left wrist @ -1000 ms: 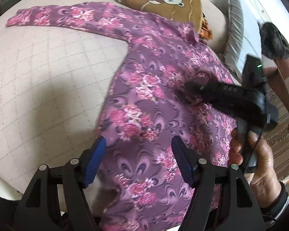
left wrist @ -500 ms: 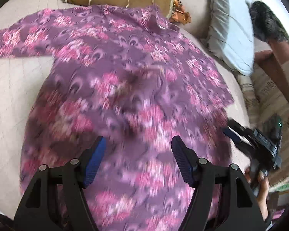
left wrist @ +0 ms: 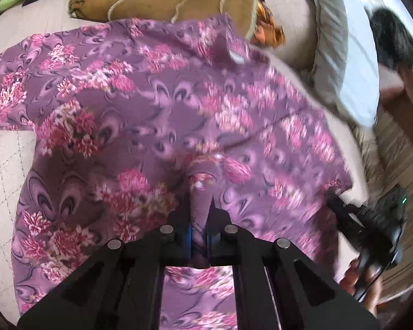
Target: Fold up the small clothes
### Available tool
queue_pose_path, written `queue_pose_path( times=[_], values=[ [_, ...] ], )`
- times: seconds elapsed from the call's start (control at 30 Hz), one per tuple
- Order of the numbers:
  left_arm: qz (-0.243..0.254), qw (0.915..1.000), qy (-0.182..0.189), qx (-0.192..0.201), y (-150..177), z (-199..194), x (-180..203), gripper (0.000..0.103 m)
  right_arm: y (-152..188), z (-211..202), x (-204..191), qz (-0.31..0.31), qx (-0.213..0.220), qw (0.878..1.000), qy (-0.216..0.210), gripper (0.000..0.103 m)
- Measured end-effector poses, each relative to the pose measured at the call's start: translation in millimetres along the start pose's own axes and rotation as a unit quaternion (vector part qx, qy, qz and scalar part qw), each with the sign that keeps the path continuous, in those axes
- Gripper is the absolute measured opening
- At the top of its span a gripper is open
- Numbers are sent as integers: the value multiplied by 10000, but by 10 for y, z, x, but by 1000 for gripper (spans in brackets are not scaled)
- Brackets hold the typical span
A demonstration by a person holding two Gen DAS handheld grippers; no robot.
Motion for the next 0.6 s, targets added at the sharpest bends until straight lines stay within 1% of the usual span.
queue_pose_path(
  times=[0.03, 0.07, 0.1, 0.17, 0.2, 0.27, 0.3, 0.33, 0.37, 0.4, 0.43, 0.47, 0.5, 0.57, 0.6],
  values=[
    [-32, 9999, 120, 115, -33, -97, 18, 4, 9, 48, -81, -39, -117, 9999, -115, 5],
    [-29, 9996, 189, 196, -46, -186, 35, 4, 30, 16, -132, 6, -166, 9994, -308, 5],
    [-13, 9994, 181, 286, -51, -290, 32, 4, 55, -47, -207, 60, -193, 9979, -618, 5],
    [-1, 9991, 37, 412, -43, -466, -27, 4, 145, -154, -338, 24, -271, 9940, -1061, 5],
    [-44, 9990, -43, 439, -33, -517, -93, 4, 186, -137, -367, 19, -317, 9933, -1107, 5],
    [-160, 9986, -377, 338, 6, -505, -309, 5, 296, -52, -345, 57, -482, 9929, -1089, 5],
    [-181, 9985, -449, 252, 24, -473, -375, 5, 359, 40, -280, 14, -599, 9941, -909, 6],
    [-235, 9984, -509, 108, 50, -420, -464, 6, 409, 128, -201, -31, -719, 9952, -665, 11],
    [-286, 9983, -517, 4, 71, -408, -526, 8, 464, 215, -101, -5, -891, 9950, -452, 7],
    [-312, 9986, -437, -8, 81, -445, -551, 10, 474, 188, -64, 102, -910, 9941, -580, 7],
    [-316, 9989, -354, 48, 79, -500, -553, 14, 476, 121, -34, 184, -936, 9935, -619, 12],
    [-328, 9989, -305, 152, 77, -589, -560, 18, 477, 17, -12, 115, -947, 9940, -526, 15],
    [-352, 9985, -278, 315, 66, -707, -571, 19, 473, -86, -6, -42, -892, 9950, -459, 16],
    [-380, 9969, -185, 669, 35, -958, -553, 24, 418, -396, -25, -471, -521, 9969, -349, 17],
    [-386, 9966, -123, 716, 19, -997, -519, 26, 380, -506, -53, -602, -345, 9970, -352, 17]
  ],
)
Point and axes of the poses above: each gripper's, at about its wrist camera, not at the fingertips, and z roughly the way its jaws point, x to its right, y to its underside, the point moved 7 cm from there along z, roughly the way its jaws point, and after that the axes turned 11 degrees about y, right-handed, at the moved point
